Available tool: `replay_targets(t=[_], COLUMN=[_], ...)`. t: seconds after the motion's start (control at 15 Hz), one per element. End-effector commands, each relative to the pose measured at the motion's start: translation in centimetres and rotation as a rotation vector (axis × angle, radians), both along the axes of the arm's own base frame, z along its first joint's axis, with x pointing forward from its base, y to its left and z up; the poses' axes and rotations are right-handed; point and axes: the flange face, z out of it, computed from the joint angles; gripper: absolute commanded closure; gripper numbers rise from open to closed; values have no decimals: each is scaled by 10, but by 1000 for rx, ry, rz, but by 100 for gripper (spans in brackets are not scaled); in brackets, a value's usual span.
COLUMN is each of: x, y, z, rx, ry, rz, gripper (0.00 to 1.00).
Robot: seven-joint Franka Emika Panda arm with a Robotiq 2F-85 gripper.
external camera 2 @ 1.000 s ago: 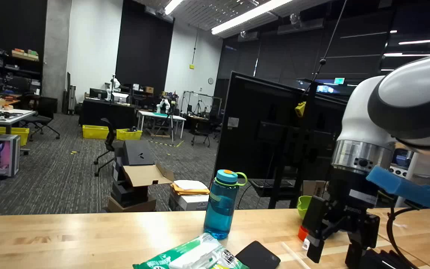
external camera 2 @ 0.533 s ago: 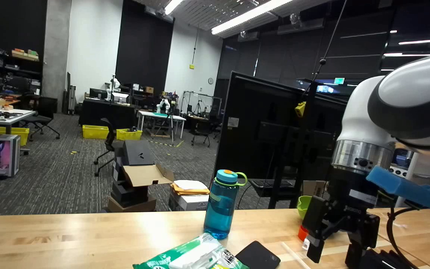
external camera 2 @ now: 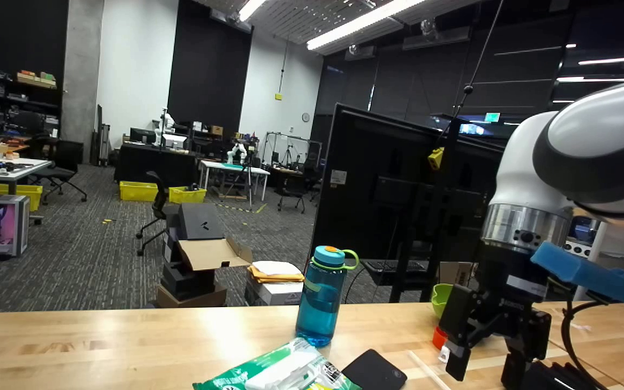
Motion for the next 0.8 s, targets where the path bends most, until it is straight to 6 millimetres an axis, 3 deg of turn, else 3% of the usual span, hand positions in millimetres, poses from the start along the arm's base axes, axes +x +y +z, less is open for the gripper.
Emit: replay_targets(t=[0.0, 0.73], x=[12, 58], y=[-8, -45], z=[-4, -30], rx=[-25, -68], ry=[-37, -178], rz=[-4, 0], gripper=[0, 0])
